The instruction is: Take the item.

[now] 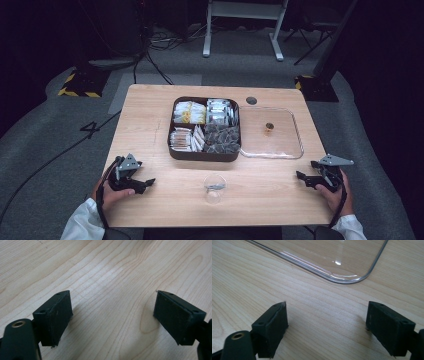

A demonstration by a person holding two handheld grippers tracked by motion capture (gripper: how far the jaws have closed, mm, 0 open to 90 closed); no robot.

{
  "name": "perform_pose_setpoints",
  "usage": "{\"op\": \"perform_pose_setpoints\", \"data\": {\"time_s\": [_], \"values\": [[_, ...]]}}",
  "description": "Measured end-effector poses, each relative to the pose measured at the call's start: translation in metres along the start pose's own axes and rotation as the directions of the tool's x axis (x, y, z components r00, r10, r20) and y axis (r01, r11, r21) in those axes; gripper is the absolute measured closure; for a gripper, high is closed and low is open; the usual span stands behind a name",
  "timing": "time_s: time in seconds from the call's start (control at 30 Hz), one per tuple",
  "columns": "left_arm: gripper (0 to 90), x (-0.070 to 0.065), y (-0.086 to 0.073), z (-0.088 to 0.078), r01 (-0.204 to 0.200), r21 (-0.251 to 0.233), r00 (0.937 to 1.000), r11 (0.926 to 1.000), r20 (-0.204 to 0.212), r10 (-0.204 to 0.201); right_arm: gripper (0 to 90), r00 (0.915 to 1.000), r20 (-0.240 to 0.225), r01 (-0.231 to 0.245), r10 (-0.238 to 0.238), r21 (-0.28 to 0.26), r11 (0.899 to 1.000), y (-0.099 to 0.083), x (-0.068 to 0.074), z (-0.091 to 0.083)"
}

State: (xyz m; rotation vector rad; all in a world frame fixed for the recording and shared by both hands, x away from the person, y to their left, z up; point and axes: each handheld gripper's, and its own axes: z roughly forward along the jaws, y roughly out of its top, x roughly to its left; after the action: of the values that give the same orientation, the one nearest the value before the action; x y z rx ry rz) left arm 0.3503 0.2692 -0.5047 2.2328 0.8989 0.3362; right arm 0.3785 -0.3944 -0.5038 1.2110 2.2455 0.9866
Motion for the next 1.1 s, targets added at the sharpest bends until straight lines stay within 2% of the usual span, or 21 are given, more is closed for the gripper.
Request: {"op": "perform_pose_setpoints", "data": {"time_s": [1.1], "values": [[15.1, -0.0001, 0.0006, 0.0008, 0.008, -0.003, 0.9999, 1.0000, -0.008, -0.008, 18.2, 1.0000, 0.002, 0.004, -0.004, -0.002, 1.000, -0.0001, 0.0004, -0.0002]]}}
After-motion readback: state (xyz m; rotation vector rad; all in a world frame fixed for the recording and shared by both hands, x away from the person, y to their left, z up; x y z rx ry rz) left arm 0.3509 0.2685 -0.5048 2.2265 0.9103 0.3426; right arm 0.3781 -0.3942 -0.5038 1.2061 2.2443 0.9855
